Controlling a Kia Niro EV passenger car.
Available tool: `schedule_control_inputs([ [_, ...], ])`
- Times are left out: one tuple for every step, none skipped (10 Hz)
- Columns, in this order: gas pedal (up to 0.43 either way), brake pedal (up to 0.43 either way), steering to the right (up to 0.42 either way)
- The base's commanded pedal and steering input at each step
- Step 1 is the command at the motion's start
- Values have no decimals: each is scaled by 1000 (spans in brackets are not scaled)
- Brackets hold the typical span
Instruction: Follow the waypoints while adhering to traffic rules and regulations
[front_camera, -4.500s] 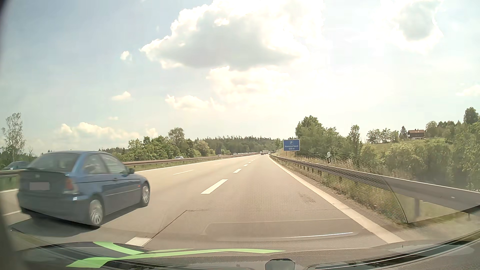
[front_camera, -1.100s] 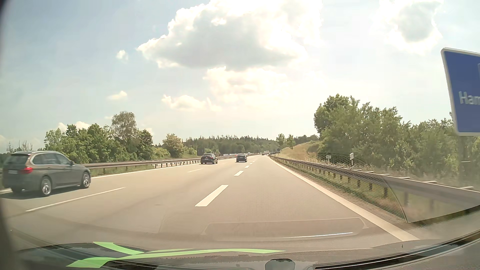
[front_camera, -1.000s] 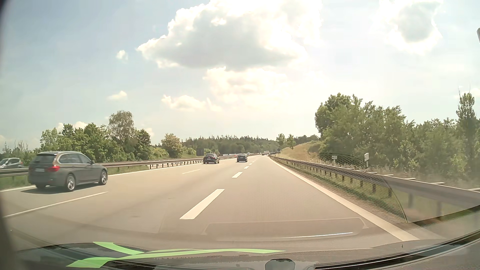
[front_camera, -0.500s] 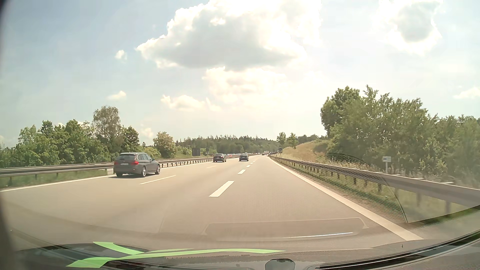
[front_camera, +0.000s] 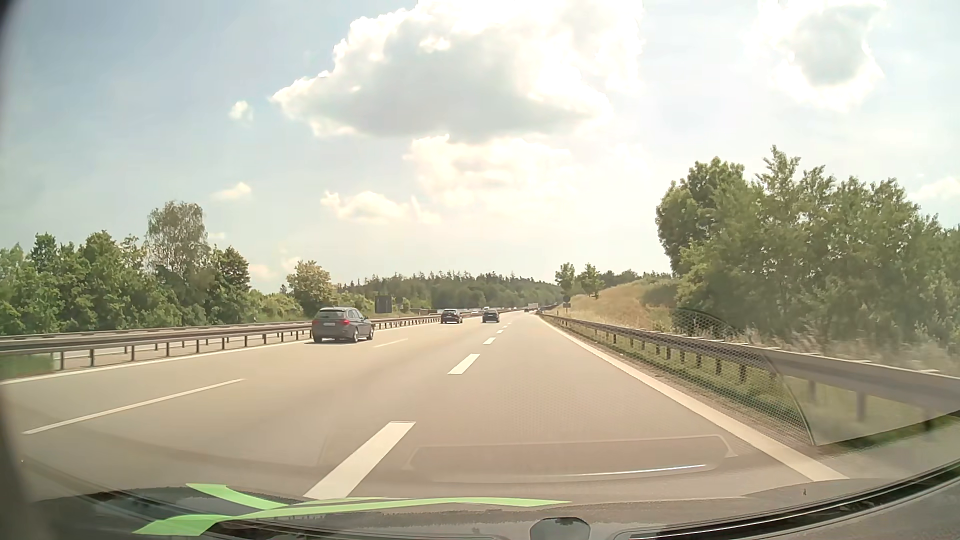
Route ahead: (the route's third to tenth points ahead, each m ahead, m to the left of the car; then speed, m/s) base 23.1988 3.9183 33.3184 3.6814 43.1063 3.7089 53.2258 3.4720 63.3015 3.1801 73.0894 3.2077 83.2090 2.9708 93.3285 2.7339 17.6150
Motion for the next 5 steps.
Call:
schedule_control_inputs([
  [429,0,-3],
  [429,0,-3],
  [429,0,-3],
  [429,0,-3],
  [429,0,-3],
])
